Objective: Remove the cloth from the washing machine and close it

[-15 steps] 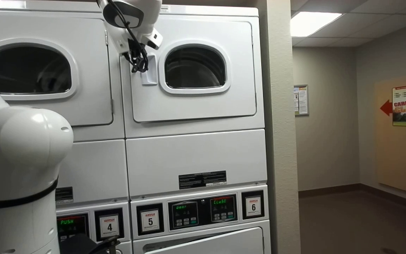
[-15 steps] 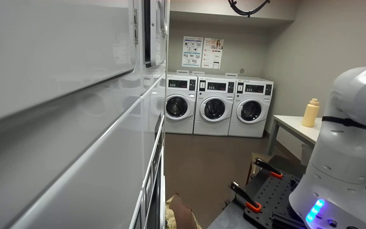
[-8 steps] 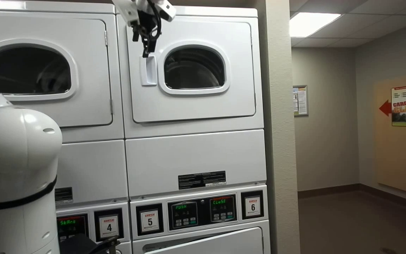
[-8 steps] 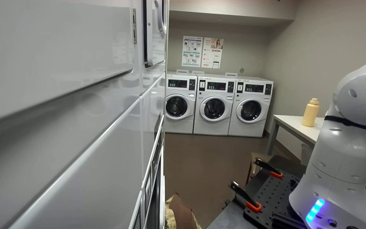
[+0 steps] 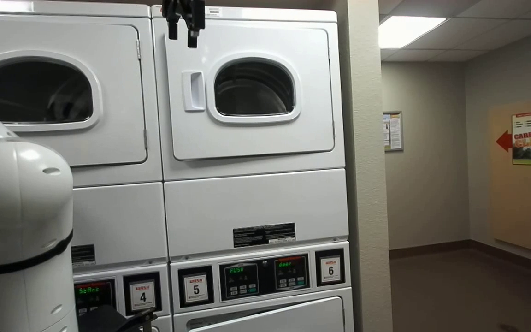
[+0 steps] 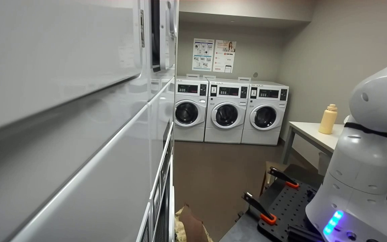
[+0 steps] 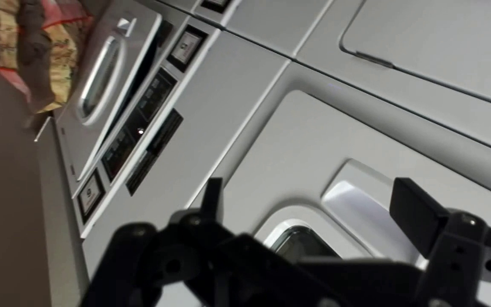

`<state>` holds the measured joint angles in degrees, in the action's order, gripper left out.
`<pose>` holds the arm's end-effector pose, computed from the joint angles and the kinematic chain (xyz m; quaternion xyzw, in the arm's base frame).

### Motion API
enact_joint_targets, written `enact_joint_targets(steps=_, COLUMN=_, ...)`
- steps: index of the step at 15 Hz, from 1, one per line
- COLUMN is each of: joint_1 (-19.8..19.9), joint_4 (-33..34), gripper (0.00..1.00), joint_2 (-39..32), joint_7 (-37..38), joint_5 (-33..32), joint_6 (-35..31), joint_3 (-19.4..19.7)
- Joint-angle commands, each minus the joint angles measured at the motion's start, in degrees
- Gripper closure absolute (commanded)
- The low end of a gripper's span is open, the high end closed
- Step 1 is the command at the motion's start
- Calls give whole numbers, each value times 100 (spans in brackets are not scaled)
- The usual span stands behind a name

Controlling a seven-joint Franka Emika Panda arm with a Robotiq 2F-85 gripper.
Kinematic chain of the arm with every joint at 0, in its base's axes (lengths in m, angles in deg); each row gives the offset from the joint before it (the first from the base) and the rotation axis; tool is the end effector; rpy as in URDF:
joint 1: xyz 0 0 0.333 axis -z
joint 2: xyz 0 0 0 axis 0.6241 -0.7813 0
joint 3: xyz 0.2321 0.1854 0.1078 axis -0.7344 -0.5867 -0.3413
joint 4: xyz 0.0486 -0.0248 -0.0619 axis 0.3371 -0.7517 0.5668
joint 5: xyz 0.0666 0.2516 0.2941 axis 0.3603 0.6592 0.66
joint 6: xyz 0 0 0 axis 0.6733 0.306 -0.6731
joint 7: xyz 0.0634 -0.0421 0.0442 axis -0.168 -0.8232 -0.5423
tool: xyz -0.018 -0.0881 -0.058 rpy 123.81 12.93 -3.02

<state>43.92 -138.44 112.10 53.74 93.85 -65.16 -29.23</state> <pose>0.2783 -0.0419 0.7753 -0.9561 0.0502 -0.1371 0.2541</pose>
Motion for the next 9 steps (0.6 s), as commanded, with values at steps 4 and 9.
enact_joint_targets(steps=4, joint_1=-53, joint_4=545, gripper=0, joint_2=-41, joint_7=-383, joint_5=-1015, joint_6=412, joint_3=-133)
enact_joint_targets(steps=9, joint_1=-201, joint_4=378, gripper=0, joint_2=197, joint_7=-540, joint_5=-1500, joint_6=437, joint_3=-429)
